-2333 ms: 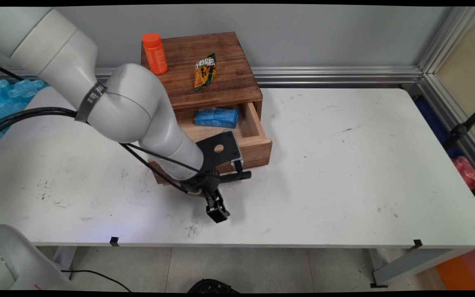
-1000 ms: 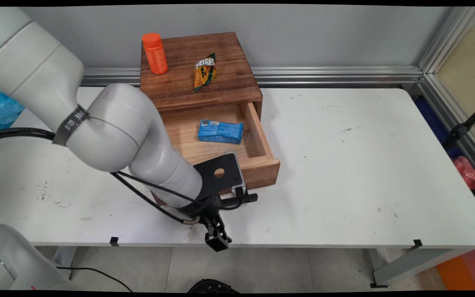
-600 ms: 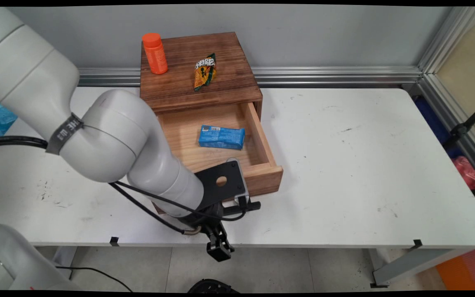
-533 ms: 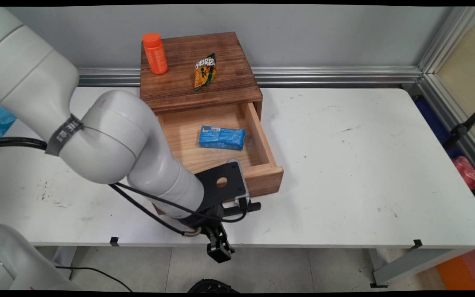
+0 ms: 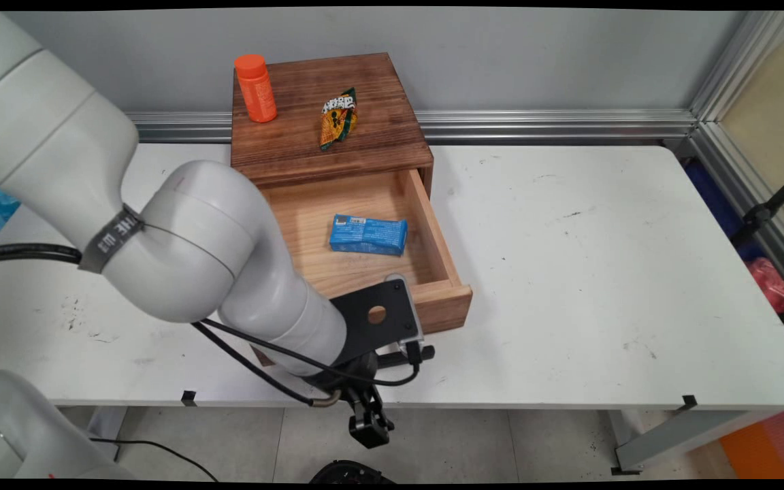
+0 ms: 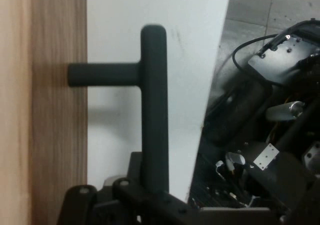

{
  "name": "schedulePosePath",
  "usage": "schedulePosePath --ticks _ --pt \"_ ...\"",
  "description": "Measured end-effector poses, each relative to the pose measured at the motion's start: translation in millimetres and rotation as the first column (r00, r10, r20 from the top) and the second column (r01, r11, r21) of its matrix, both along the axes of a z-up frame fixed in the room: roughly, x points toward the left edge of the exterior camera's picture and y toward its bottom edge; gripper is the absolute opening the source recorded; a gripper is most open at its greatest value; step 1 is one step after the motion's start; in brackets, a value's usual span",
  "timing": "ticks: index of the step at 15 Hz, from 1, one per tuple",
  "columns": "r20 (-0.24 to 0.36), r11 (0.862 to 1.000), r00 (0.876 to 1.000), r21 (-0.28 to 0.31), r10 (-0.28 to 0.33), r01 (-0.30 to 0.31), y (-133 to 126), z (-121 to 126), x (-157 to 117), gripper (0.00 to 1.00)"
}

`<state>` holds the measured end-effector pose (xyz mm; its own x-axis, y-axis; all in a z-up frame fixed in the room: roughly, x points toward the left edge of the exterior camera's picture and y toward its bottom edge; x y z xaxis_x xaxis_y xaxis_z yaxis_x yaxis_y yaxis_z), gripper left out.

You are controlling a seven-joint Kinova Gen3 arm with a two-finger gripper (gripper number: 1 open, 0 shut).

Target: Open the drawer

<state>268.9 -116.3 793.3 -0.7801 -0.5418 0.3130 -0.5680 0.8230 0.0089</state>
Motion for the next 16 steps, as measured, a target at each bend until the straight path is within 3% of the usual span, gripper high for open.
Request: schedulePosePath --ticks 16 --pt "-0.001 1.000 1.000 0.020 0.005 -0.005 16 -2 -25 1.00"
